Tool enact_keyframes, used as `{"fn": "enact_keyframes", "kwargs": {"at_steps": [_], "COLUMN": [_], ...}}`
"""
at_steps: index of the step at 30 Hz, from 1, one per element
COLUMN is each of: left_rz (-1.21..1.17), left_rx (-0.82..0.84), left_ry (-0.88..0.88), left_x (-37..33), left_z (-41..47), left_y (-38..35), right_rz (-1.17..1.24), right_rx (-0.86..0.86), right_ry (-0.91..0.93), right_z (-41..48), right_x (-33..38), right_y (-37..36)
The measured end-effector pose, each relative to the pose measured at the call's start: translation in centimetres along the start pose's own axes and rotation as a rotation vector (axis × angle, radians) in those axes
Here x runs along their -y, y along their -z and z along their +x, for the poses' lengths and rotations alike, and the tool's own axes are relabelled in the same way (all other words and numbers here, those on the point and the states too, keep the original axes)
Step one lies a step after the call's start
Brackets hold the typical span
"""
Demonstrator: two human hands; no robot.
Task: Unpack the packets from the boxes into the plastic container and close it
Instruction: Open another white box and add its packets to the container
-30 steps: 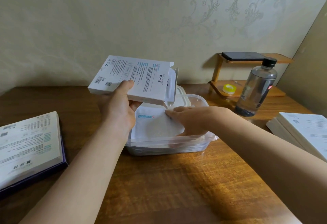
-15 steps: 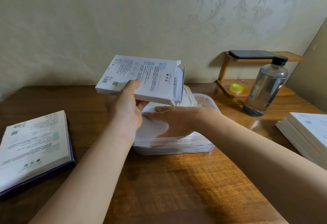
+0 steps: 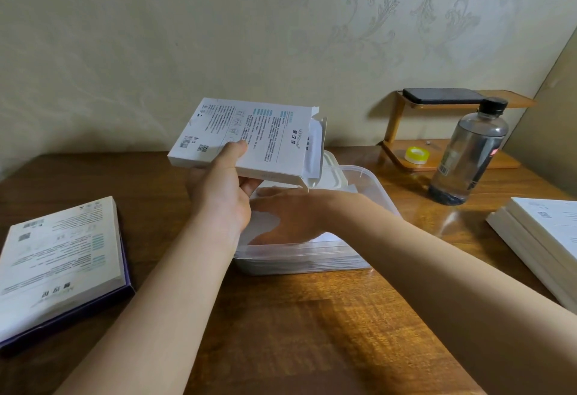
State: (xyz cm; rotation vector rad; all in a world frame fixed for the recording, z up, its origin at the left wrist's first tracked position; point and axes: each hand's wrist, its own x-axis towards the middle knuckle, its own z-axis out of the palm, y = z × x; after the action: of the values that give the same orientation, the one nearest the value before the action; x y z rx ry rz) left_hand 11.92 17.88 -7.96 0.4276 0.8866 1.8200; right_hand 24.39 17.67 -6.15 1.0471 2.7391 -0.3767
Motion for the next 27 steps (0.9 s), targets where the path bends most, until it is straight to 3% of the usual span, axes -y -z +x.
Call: {"fn": "enact_keyframes", "kwargs": {"at_steps": [3, 7, 10, 12, 20, 27], "left_rz": [-0.02, -0.043, -0.052, -0.056, -0.02, -0.003], "left_rx": [0.001, 0.019, 0.03, 0.03, 0.021, 0.034], "left_ry": [0.014, 0.033, 0.026, 0.005, -0.073, -0.044], "left_x": [-0.2, -0.5, -0.6, -0.8, -1.1, -0.7], "left_z": [0.1, 0.1, 0.1, 0.0, 0.8, 0.5], "left_y": [0.0, -0.2, -0.5, -0.5, 0.0, 0.0], "right_rz": [0.303, 0.675, 1.187, 1.405, 1.388, 1.328], "right_rx": [-0.095, -0.55, -0.855, -0.938, -0.961, -0.831], "right_ry": [-0.18, -0.309, -0.254, -0.182, -0.218, -0.317], "right_z": [-1.0, -3.3, -4.3, -4.3, -3.2, -3.3], "right_x": [-2.4, -6.1, -6.3, -5.5, -3.9, -3.9], "right_y": [0.2, 0.0, 0.7, 1.8, 3.3, 3.3]}}
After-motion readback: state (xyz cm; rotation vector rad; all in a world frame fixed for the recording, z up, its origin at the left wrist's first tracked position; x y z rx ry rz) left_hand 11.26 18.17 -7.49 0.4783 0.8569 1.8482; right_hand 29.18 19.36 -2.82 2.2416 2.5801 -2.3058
